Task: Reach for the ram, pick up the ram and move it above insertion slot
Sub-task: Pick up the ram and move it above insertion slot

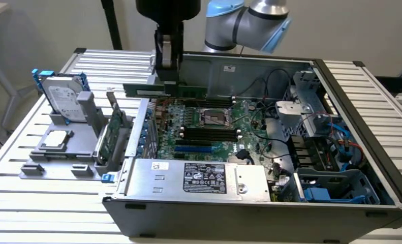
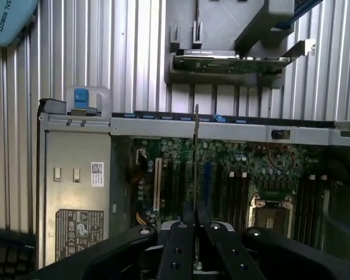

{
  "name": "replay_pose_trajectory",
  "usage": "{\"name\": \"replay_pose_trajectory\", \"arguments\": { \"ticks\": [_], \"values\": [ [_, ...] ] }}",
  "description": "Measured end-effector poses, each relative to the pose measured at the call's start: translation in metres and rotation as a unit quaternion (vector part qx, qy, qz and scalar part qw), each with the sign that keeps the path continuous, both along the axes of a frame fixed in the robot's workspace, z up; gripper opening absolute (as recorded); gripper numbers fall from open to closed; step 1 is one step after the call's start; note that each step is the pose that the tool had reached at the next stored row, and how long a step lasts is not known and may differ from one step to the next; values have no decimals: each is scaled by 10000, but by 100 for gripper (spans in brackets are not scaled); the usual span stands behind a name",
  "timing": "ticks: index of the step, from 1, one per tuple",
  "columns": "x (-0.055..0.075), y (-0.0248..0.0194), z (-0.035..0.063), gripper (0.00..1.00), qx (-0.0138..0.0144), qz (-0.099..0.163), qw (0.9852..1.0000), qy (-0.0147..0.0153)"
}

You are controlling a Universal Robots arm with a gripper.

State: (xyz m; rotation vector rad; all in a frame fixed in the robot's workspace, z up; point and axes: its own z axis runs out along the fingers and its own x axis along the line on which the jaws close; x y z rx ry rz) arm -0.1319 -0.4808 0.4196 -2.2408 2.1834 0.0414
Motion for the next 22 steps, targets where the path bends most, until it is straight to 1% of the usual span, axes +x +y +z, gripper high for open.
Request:
{"name": "replay_pose_trajectory", "arguments": {
  "ticks": [2,4,22],
  "values": [
    [77,46,-22,13,-3,0,10000,0],
    [143,107,-57,13,-6,0,10000,0],
    [605,730,-367,13,-17,0,10000,0]
  ]
}}
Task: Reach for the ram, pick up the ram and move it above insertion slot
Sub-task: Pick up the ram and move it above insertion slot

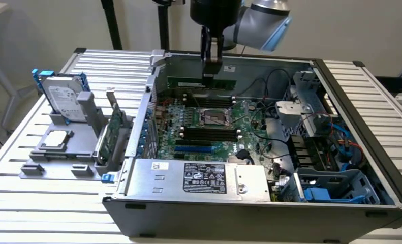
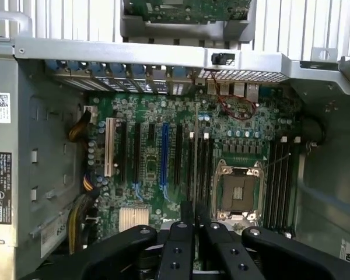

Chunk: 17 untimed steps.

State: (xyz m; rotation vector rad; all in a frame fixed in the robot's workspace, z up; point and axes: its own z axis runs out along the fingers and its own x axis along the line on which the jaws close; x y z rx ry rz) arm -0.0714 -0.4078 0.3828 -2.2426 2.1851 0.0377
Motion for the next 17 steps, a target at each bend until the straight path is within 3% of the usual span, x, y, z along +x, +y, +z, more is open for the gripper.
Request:
{"name": "replay_pose_trajectory", "arguments": {
  "ticks": [6,11,17],
  "values": [
    [100,195,-92,13,-6,0,10000,0],
    [122,322,-101,13,-36,-1,10000,0],
    [151,359,-102,13,-40,-1,10000,0]
  ]
}}
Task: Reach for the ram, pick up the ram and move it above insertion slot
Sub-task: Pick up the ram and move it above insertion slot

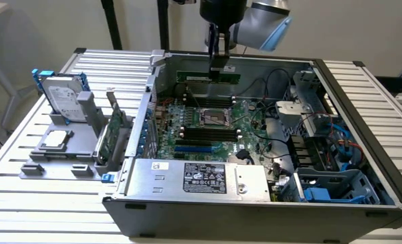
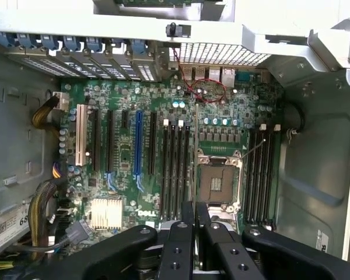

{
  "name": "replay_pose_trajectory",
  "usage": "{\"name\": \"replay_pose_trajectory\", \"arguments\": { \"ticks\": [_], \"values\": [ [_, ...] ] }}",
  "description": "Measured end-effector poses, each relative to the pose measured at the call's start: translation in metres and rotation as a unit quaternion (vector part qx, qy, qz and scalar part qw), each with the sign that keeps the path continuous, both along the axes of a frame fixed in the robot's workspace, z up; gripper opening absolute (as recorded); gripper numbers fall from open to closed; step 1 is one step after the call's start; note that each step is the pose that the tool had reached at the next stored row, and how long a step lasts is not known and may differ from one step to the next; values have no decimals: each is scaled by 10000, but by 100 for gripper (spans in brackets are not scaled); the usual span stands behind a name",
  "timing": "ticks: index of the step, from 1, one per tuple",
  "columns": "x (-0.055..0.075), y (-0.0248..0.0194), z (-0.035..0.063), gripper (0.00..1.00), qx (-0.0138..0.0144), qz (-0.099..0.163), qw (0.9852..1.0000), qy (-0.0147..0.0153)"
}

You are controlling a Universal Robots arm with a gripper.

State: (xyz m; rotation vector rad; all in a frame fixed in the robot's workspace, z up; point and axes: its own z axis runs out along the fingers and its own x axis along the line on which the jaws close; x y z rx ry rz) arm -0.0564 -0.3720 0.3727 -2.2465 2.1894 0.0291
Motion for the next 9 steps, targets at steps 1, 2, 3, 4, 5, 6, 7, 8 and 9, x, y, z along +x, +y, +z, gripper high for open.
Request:
{"name": "replay_pose_trajectory", "arguments": {
  "ticks": [1,2,3,4,5,6,7,8,9],
  "values": [
    [6,5,0,13,0,0,10000,0],
    [10,8,0,13,0,0,10000,0],
    [10,8,1,13,0,0,10000,0],
    [10,8,1,13,0,-1,10000,0],
    [11,8,0,13,0,0,10000,0],
    [11,9,0,13,0,0,10000,0],
    [11,9,0,13,0,0,10000,0],
    [11,9,0,13,0,0,10000,0],
    [11,9,0,13,0,0,10000,0]
  ]
}}
